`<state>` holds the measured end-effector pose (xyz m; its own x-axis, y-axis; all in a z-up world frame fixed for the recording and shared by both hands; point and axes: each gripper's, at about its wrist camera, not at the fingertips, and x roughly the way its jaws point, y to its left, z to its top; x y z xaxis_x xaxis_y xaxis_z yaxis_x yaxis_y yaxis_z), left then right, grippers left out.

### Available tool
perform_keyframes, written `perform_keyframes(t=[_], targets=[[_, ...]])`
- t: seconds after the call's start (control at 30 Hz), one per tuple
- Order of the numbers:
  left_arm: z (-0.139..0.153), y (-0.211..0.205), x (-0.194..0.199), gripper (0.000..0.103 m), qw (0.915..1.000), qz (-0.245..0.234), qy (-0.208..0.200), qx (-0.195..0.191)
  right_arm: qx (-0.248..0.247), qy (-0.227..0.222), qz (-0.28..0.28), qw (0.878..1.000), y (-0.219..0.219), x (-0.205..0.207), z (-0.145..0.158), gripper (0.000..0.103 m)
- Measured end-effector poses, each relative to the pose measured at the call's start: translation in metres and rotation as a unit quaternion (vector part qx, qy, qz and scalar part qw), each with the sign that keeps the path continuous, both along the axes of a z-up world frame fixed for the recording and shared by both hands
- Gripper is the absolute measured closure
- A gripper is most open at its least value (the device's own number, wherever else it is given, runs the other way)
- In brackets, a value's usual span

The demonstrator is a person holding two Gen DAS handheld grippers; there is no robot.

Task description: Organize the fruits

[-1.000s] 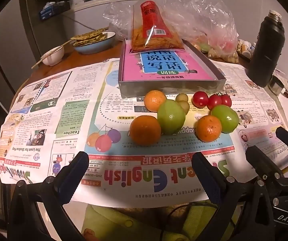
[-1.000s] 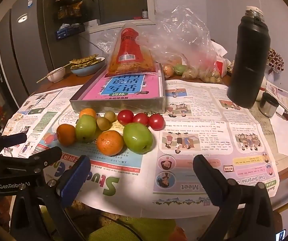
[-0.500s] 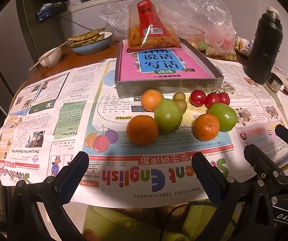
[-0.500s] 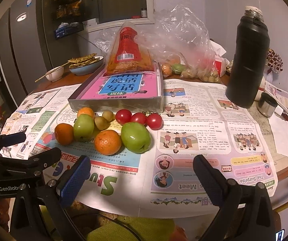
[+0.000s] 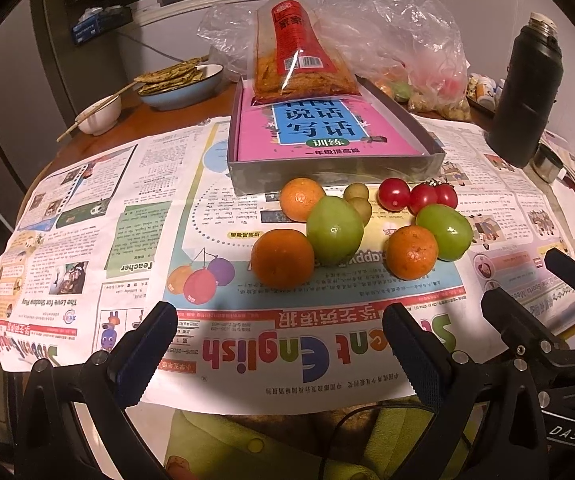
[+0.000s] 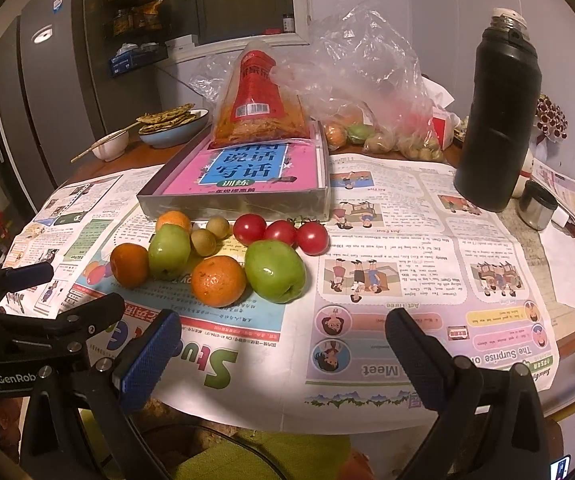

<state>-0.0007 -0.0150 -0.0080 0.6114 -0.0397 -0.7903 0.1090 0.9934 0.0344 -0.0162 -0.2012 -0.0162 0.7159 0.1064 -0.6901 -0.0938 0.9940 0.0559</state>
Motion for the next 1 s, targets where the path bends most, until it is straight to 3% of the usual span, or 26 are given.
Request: perform_keyframes(t=[0.8,1.0], targets=[[-0.004,0.026,0.018,0.001,0.9995,0.028,0.015,-0.002,0.023,0.011,0.015,1.0,-0.007,0.018,-0.006,0.0],[-0.013,0.027,0.033,0.001,0.9995,0.0,0.032,-0.006,0.037,0.016,0.007,0.999,-0.02,0.036,-0.012,0.0]])
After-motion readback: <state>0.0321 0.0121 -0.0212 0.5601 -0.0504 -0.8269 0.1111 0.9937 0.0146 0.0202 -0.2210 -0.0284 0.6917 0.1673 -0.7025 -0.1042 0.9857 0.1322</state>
